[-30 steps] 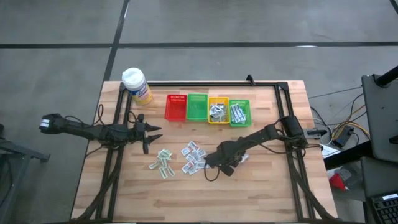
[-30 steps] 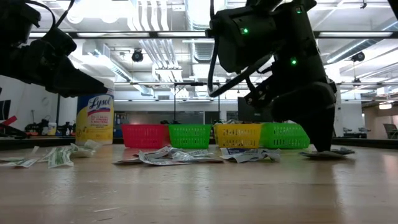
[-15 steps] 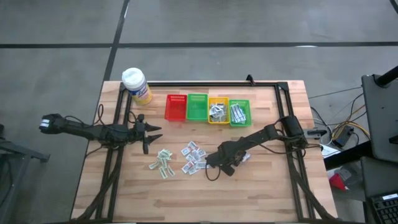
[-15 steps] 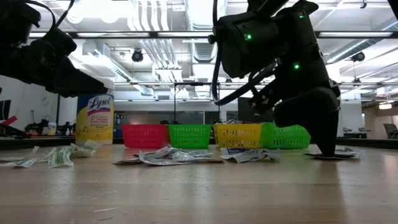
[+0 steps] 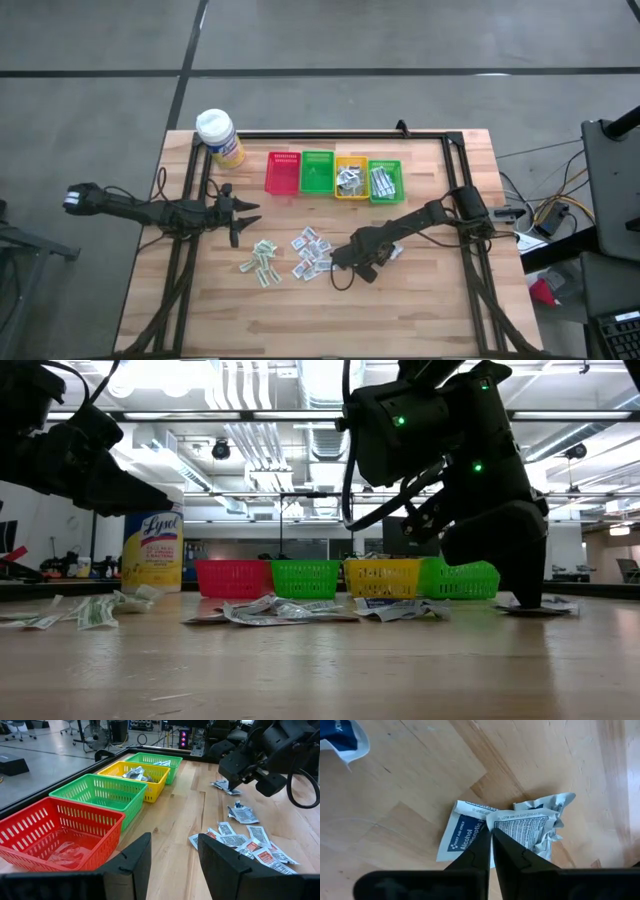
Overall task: Pick & Place First Aid Supplies
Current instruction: Put the blue alcohol pad into the yellow bin
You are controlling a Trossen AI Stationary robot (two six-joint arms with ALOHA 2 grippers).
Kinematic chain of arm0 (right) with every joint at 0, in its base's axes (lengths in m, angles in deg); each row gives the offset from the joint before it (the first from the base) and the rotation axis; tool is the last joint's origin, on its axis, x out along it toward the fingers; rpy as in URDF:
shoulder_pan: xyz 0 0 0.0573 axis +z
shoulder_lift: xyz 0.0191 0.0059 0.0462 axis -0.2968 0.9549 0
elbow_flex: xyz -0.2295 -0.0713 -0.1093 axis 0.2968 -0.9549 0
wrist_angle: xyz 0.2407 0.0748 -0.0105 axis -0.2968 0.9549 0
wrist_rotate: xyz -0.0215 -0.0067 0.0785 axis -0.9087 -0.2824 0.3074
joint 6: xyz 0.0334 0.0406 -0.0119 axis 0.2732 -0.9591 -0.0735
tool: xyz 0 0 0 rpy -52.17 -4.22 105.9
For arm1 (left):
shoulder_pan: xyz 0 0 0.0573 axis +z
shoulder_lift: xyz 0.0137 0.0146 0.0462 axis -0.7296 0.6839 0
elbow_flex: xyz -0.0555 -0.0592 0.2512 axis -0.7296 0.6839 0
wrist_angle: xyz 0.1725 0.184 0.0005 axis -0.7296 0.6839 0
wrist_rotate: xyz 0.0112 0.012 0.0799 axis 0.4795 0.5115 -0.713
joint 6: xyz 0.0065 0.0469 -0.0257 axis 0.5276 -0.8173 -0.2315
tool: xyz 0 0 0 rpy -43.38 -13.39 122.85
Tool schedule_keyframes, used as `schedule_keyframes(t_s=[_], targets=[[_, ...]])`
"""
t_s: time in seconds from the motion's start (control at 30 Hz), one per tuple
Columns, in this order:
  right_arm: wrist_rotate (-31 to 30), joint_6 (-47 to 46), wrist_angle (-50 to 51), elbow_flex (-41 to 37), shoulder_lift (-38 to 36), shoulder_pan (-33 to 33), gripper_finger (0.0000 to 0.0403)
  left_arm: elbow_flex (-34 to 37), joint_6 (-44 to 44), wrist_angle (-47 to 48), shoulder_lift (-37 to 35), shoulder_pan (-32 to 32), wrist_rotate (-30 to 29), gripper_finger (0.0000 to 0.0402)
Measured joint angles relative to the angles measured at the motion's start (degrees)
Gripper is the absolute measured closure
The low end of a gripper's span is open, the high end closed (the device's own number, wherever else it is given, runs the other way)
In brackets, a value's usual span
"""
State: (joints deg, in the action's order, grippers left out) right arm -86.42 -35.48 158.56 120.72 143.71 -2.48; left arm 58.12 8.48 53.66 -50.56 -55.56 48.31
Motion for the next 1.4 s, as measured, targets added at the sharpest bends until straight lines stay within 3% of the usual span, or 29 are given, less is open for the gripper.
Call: schedule_keyframes(t_s=[0.2,0.5,1.13,1.4], targets=[[3.62,0.37,0.85,0.06,0.00,-0.17,0.0394,0.00,0.00,0.01,0.01,0.02,0.00,0.0243],[4.29,0.41,4.61,0.11,-0.91,-0.20,0.0394,0.00,0.00,0.01,-0.01,0.02,0.00,0.0243],[2.44,-7.42,5.20,0.13,-14.48,-0.22,0.0394,0.00,0.00,-0.01,-0.01,0.00,-0.02,0.0243],[0.87,-7.68,3.66,0.13,-17.02,-1.10,0.0394,0.00,0.02,-0.27,-0.01,0.00,-0.02,0.0243]])
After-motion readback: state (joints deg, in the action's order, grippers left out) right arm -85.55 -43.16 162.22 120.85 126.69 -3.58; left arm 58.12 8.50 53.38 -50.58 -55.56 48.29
